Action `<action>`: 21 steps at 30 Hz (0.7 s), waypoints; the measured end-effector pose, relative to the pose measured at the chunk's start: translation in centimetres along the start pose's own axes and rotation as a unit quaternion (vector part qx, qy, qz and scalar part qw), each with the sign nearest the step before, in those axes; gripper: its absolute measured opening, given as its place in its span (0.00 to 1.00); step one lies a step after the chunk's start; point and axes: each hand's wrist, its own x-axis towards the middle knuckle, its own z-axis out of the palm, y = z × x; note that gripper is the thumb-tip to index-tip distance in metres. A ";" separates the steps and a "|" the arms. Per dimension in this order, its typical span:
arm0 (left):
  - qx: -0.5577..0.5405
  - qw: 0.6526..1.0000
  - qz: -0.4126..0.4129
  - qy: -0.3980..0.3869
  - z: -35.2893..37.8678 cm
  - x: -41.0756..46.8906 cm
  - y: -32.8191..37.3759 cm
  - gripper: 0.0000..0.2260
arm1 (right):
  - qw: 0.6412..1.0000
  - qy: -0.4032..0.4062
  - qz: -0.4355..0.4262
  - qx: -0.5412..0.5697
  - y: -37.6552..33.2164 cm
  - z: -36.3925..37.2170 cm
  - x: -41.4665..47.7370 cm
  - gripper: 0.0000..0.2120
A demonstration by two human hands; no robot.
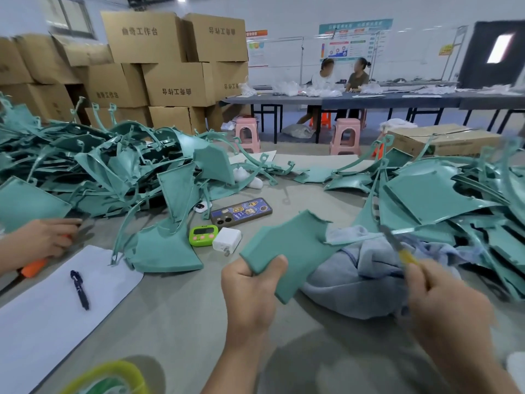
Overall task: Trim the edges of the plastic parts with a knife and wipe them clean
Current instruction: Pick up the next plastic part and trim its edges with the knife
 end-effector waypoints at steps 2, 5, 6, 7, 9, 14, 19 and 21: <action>0.005 0.999 0.007 0.033 -0.2 0.3 0.0 0.09 | 0.998 0.051 0.028 0.017 0.8 -1.0 0.7 0.14; 0.024 0.999 0.016 0.042 -0.2 0.4 -0.1 0.10 | 0.996 0.071 -0.015 0.042 -0.1 -1.4 -0.4 0.14; 0.027 0.999 0.017 0.038 -0.1 0.2 -0.1 0.09 | 0.995 0.065 -0.053 0.051 -0.8 -1.1 -1.1 0.13; 0.024 0.999 0.018 0.034 0.0 0.1 0.0 0.08 | 0.992 0.061 -0.093 0.054 -1.4 -0.7 -1.8 0.13; 0.005 1.000 0.013 0.028 0.2 -0.2 0.1 0.08 | 0.988 0.063 -0.136 0.047 -1.9 0.0 -2.1 0.10; -0.018 0.999 -0.015 0.032 0.2 0.0 0.2 0.08 | 0.997 0.074 -0.015 0.021 1.1 -0.6 0.4 0.13; -0.026 0.999 -0.026 0.021 0.4 -0.1 -0.1 0.10 | 0.988 0.056 -0.137 0.048 -0.7 0.8 -1.9 0.11; -0.048 0.998 -0.039 0.034 0.3 0.0 -0.1 0.10 | 0.993 0.059 -0.090 0.041 0.1 0.6 -0.8 0.11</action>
